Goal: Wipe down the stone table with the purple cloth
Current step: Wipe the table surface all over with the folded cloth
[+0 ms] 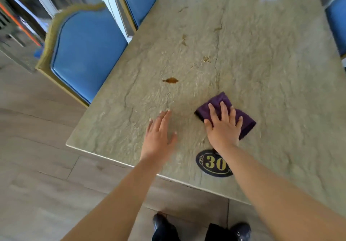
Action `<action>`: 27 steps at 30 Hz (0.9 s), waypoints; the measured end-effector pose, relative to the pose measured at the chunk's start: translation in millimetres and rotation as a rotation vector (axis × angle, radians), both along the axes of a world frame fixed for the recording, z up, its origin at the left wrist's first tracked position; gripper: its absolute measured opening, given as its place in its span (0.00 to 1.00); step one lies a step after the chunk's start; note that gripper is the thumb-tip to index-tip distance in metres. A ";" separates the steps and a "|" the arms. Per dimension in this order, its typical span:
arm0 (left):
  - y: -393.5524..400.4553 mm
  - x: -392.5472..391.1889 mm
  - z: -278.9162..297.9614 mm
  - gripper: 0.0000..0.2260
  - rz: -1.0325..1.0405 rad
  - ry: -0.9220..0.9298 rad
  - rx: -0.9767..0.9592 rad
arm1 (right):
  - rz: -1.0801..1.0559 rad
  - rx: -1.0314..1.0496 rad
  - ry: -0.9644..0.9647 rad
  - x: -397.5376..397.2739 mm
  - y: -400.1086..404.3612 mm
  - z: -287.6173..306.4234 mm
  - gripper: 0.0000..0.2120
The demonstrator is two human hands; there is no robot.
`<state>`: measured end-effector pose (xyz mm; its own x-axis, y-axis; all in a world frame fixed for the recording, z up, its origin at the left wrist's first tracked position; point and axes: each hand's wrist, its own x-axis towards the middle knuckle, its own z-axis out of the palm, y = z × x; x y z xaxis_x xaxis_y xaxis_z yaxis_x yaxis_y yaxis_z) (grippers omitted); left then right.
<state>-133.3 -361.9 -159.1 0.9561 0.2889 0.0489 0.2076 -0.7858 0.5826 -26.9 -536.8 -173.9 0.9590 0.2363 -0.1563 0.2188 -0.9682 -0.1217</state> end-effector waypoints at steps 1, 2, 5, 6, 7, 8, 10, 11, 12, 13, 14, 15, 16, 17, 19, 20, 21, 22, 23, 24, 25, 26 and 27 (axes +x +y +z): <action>21.8 -2.4 -2.8 0.28 -0.004 0.007 0.056 | 0.020 0.003 0.015 -15.1 11.2 0.6 0.25; 43.3 -4.0 -6.6 0.27 0.006 0.016 0.098 | 0.077 0.002 0.021 -29.7 21.7 -1.2 0.25; 100.3 -3.4 -17.0 0.25 0.050 0.087 0.205 | 0.374 0.012 -0.026 -60.2 41.6 -9.8 0.25; 115.1 -0.8 -20.1 0.25 0.037 0.114 0.260 | 0.467 0.017 -0.047 -59.1 42.1 -11.6 0.25; 127.1 2.4 -23.0 0.26 0.012 0.135 0.316 | 0.533 0.011 -0.046 -52.5 40.5 -12.1 0.24; 136.0 5.6 -25.5 0.26 -0.015 0.149 0.357 | 0.557 0.004 -0.045 -43.8 37.9 -12.8 0.24; 145.7 9.0 -28.4 0.27 -0.043 0.161 0.375 | 0.476 -0.015 -0.053 -25.4 36.3 -11.3 0.24; 147.5 9.4 -28.8 0.28 -0.045 0.163 0.364 | 0.385 -0.032 -0.052 -15.4 39.6 -11.4 0.24; 147.9 9.7 -28.7 0.28 -0.047 0.163 0.348 | 0.273 -0.046 -0.049 -4.6 46.1 -11.5 0.24; 147.4 9.5 -27.9 0.28 -0.048 0.160 0.336 | 0.155 -0.055 -0.042 5.3 54.4 -10.9 0.24; 147.1 9.5 -27.0 0.28 -0.045 0.154 0.332 | 0.041 -0.059 -0.033 14.8 64.9 -10.2 0.25; 149.1 10.1 -25.5 0.28 -0.042 0.149 0.333 | -0.061 -0.060 -0.006 24.9 78.6 -10.1 0.26; 149.3 9.7 -24.4 0.28 -0.044 0.143 0.331 | -0.143 -0.058 0.030 33.6 90.3 -8.6 0.26; 148.6 8.8 -24.0 0.28 -0.049 0.140 0.329 | -0.194 -0.054 0.057 40.4 101.0 -6.5 0.27; 150.5 10.4 -24.8 0.28 -0.060 0.148 0.333 | -0.190 -0.043 0.064 47.4 124.4 -5.5 0.28; 150.4 11.2 -25.3 0.29 -0.063 0.156 0.335 | -0.135 -0.042 0.043 45.1 132.8 -6.0 0.28; 150.4 11.9 -25.7 0.29 -0.064 0.163 0.339 | -0.052 -0.032 0.008 40.6 138.9 -7.4 0.27; 150.6 12.2 -26.0 0.29 -0.062 0.166 0.348 | 0.055 -0.018 -0.036 34.8 141.8 -8.8 0.27; 150.6 12.7 -26.7 0.29 -0.060 0.168 0.356 | 0.179 -0.010 -0.068 30.1 140.6 -9.5 0.27; 150.5 12.9 -27.3 0.30 -0.062 0.171 0.360 | 0.301 -0.008 -0.078 28.1 134.8 -9.4 0.26; 150.3 12.5 -27.5 0.30 -0.069 0.174 0.359 | 0.403 -0.005 -0.073 30.1 124.7 -8.2 0.26; 150.6 11.9 -27.9 0.30 -0.078 0.174 0.359 | 0.466 -0.006 -0.066 34.7 111.8 -7.2 0.26; 151.3 11.7 -28.2 0.30 -0.084 0.173 0.363 | 0.475 -0.012 -0.066 39.8 98.3 -6.5 0.26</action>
<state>-121.6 -210.6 -187.4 0.9787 0.2033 -0.0298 0.2047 -0.9522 0.2267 12.9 -438.5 -180.4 0.7532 0.6494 -0.1045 0.6442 -0.7604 -0.0821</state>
